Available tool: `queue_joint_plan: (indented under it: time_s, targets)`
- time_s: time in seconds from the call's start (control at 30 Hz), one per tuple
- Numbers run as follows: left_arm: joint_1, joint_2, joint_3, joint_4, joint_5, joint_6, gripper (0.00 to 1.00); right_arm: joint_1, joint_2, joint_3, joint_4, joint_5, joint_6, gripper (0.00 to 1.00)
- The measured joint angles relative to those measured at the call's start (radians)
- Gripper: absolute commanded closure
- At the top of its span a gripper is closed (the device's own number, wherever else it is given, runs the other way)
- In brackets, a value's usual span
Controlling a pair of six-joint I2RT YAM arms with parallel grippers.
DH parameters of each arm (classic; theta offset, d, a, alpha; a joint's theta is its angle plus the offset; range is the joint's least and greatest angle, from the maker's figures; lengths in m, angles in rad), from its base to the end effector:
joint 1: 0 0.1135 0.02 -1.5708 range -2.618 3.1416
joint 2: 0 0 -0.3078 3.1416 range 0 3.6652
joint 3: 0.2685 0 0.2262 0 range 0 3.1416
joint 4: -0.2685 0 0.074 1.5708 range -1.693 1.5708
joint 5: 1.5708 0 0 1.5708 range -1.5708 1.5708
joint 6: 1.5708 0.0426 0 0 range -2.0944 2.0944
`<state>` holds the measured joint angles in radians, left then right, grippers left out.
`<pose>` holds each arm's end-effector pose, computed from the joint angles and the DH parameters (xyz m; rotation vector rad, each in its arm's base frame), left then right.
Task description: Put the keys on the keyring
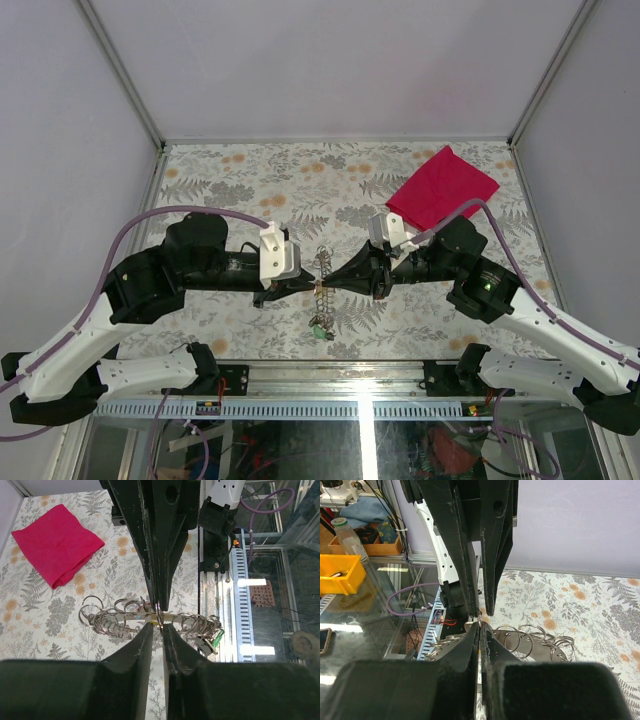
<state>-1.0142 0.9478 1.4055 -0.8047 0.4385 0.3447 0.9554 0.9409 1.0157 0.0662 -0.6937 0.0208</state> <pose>0.0456 -0.1075 0.4754 1.4678 1.3301 -0.8630 0.0686 0.1442 0.4534 -1.2139 1.0411 1.2689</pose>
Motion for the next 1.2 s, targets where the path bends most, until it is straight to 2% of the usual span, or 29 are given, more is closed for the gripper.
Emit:
queue_joint_plan:
  time_s: [0.1, 0.6, 1.2]
  targets:
    - [0.0, 0.0, 0.0, 0.004, 0.003, -0.002, 1.0, 0.0, 0.0, -0.002, 0.006, 0.0, 0.003, 1.0]
    - [0.0, -0.022, -0.042, 0.053, 0.003, -0.023, 1.0, 0.0, -0.077, -0.112, 0.158, 0.037, 0.063, 1.0]
    - [0.0, -0.117, -0.197, 0.318, 0.008, -0.142, 0.99, 0.0, -0.069, -0.33, 0.755, 0.146, 0.344, 1.0]
